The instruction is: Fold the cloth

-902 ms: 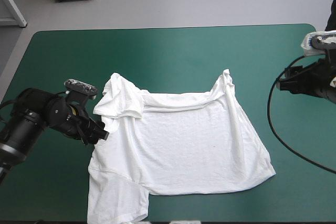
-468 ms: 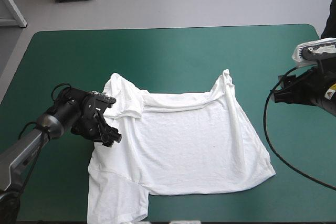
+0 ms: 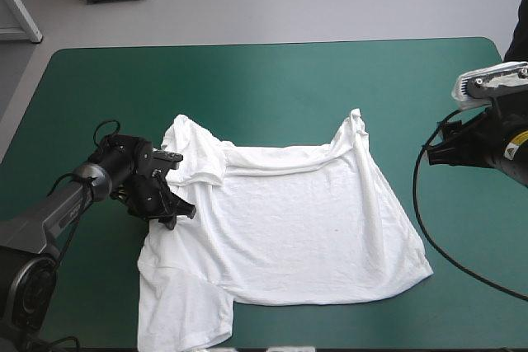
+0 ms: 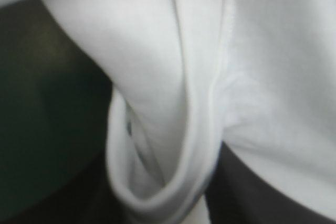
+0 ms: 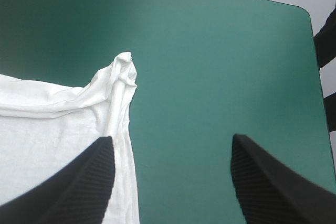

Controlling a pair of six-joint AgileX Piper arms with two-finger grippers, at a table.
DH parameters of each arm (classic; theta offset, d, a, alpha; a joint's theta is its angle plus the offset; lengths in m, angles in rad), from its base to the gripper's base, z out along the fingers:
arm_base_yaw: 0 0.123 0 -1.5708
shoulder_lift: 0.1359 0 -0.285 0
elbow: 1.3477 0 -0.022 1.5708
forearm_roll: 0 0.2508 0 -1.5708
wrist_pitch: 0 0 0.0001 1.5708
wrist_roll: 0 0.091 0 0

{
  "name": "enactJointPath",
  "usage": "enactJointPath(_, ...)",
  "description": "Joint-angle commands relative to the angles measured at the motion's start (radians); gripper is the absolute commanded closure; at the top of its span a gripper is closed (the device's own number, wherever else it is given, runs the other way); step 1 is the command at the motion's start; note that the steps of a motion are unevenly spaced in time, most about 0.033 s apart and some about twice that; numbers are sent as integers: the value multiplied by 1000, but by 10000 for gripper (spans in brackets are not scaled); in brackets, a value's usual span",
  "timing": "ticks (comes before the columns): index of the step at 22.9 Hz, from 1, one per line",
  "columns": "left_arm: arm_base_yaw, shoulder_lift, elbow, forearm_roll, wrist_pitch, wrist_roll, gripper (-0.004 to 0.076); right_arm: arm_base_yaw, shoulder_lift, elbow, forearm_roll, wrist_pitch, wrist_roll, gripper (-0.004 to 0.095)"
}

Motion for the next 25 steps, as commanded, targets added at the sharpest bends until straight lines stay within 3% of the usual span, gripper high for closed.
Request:
enactJointPath(1, -6, 2, -4, -63, -51, -3, 709, 2, -6, -27, -33, -58, 18, 301)
enactJointPath(8, -1, -24, -7, 276, 69, -157, 731, 2, -6, -27, -43, -64, 24, 300)
enactJointPath(12, 115, -52, -87, 366, 101, -191, 734, 2, 6, -29, -36, -67, 31, 304)
enactJointPath(21, 424, 8, -325, 412, 41, -144, 734, 160, 95, -29, -44, -67, 33, 304)
enactJointPath(25, 490, 73, -419, 412, 30, -142, 734, 217, 120, -29, -48, -67, 33, 304)
